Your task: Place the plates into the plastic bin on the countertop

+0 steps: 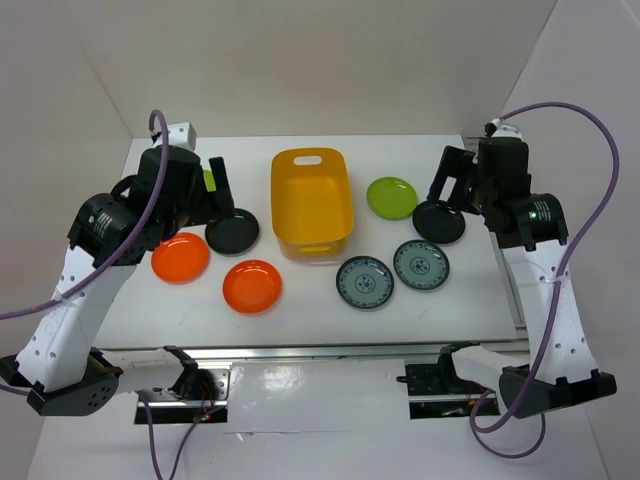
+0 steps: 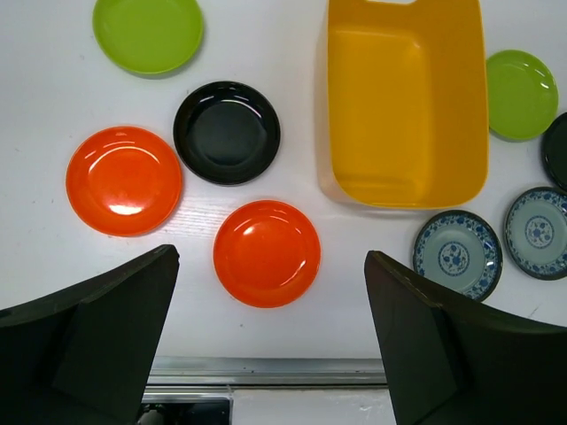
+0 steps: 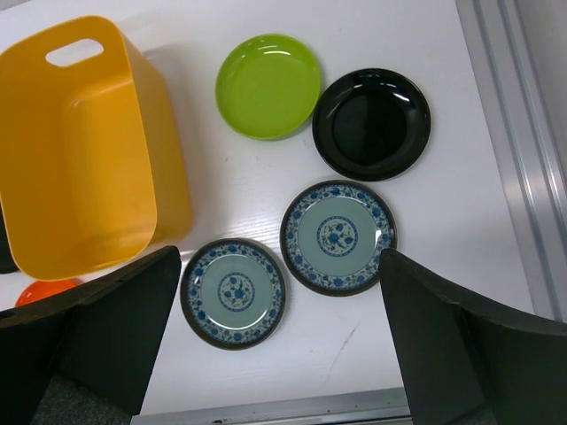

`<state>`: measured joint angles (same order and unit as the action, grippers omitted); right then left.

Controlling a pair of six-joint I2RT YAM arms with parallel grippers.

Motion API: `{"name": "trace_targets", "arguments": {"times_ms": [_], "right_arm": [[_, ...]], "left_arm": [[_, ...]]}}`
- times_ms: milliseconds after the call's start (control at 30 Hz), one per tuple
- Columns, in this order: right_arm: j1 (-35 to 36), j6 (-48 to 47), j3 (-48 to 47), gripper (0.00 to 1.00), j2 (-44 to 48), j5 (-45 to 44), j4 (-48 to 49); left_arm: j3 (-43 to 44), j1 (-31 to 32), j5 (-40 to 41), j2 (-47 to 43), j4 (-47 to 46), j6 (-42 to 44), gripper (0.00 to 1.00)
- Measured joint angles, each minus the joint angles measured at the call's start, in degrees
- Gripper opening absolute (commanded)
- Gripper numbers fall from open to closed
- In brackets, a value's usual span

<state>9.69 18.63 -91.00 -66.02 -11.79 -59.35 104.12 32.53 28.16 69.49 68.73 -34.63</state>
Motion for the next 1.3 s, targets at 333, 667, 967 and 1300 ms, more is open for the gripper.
{"name": "trace_targets", "arguments": {"times_ms": [333,667,967,1300], "right_arm": [[-7.2,3.4,19.1,1.00,2.5,2.8,13.1],[-22.1,7.2,34.2,1.00,-12.8,9.3,31.6],[-24.8,7.5,34.5,0.86,-22.8,8.9,43.8],[-23.3,9.1,36.0,0.67,-32.1,4.8,49.9]], "left_arm": [[-1.9,0.0,-3.3,0.0,-2.6,0.0,1.00],[-2.9,-0.3,-10.6,1.1,-6.6,1.0,1.00],[-3.8,-0.3,-15.8,2.7,-10.9,4.6,1.00],[-3.8,-0.3,-18.1,3.7,-12.5,6.0,1.00]]}}
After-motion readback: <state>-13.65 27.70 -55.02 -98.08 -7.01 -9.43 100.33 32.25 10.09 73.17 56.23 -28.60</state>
